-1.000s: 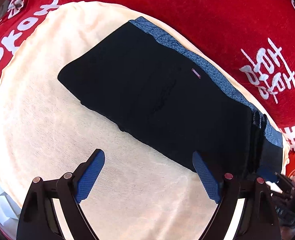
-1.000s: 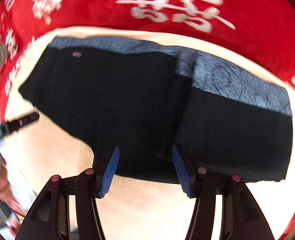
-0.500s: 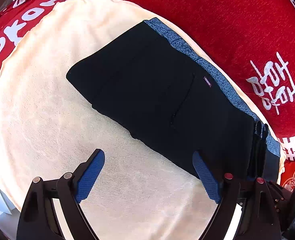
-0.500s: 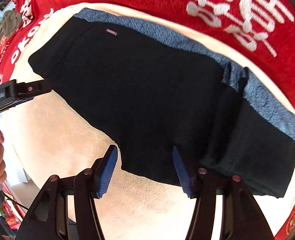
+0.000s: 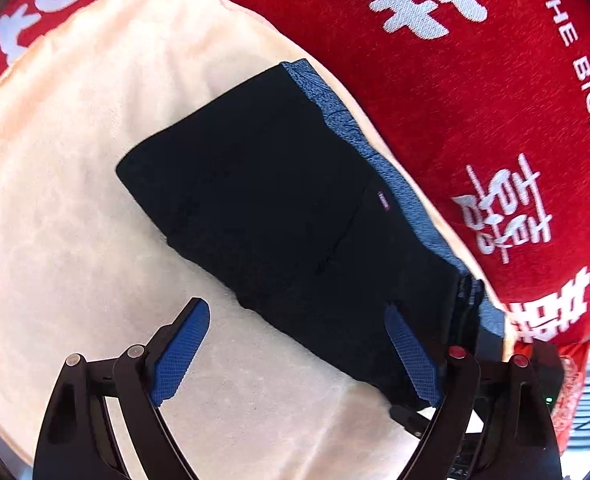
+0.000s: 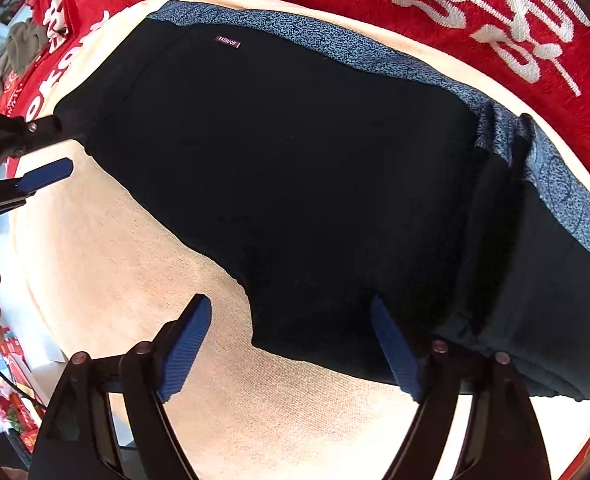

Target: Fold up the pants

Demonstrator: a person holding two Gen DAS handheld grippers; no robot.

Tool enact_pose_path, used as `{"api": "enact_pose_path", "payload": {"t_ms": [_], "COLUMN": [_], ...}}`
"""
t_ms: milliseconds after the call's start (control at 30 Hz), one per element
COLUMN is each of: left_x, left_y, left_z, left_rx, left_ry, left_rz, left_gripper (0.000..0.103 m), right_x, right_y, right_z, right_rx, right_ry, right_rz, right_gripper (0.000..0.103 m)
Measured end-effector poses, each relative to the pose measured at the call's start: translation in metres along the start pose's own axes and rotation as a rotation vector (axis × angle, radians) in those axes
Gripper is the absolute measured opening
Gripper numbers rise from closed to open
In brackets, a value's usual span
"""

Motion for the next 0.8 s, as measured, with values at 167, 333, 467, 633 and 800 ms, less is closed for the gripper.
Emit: {"api": "enact_pose_path", "payload": {"t_ms": [167, 333, 467, 633, 800], "left_x": [-0.002, -0.012, -0.024, -0.030, -0.045], "left_y": [-0.006, -0.004, -0.010, -0.009, 0.002], "left_z": [0.006, 0.012, 0.011, -0.002, -0.033], "left_rx": [0.118, 0.189, 0.203, 0.179, 0.206], "left_ry": [0.045, 0.073, 0.076, 0.061, -0.048], "left_rz": [0.013, -0.046, -0.087, -0.106, -0.160], "left_gripper": [0.090, 0.090, 0.090, 0.090, 0.090], "right_x": [-0.004, -0.005, -0.001, -0.002, 0.001], "right_y": [-0.007, -0.016, -0.017, -0.024, -0.027], "right_z": [0.009, 0.018, 0.017, 0.012, 0.007], "right_rx": [0.005, 0.013, 0.011, 0.003, -0.012], "right_ry": [0.011, 0.026, 0.025, 0.016, 0.010], "right_rz": [-0.002, -0.003, -0.008, -0.018, -0.026], "right_gripper": [0.087, 0.088, 0.089, 0.089, 0.089]}}
Point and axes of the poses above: each gripper's, at about its wrist camera, not at the fingertips, and y roughly against the way its jaws point, z to its left, x to its underside, the point moved 10 cm from there along -y, roughly the way its jaws point, and after that the axes turned 8 degrees about z, right-handed, at the moved point
